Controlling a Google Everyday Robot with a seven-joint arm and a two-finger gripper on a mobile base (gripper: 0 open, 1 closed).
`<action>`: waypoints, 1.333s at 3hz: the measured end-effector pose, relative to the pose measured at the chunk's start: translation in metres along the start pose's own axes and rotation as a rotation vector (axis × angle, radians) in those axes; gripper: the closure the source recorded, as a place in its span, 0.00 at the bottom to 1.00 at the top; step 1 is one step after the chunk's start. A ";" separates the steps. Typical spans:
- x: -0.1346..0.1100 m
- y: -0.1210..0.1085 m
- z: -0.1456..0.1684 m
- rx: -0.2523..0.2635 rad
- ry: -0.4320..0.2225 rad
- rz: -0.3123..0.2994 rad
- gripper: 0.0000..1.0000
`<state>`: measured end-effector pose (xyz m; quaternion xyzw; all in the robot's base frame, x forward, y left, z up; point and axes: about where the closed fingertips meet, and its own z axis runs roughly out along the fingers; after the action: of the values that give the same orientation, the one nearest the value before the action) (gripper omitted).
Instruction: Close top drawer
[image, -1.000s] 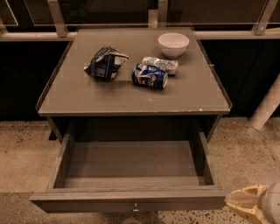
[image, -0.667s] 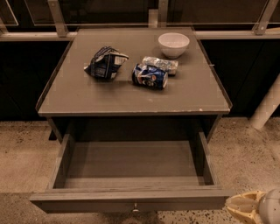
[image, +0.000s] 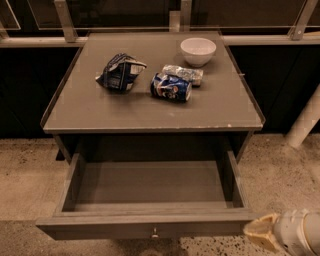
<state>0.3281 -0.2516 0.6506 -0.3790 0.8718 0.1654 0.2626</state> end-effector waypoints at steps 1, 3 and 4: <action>0.000 0.000 0.000 0.000 0.000 0.000 1.00; -0.007 -0.011 0.023 0.001 0.002 -0.020 1.00; -0.028 -0.027 0.043 0.017 0.001 -0.057 1.00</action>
Offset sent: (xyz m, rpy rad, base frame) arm 0.0750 0.0285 -0.0533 -0.0262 -0.0266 0.0458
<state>0.3783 -0.2323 0.6296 -0.4013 0.8623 0.1502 0.2698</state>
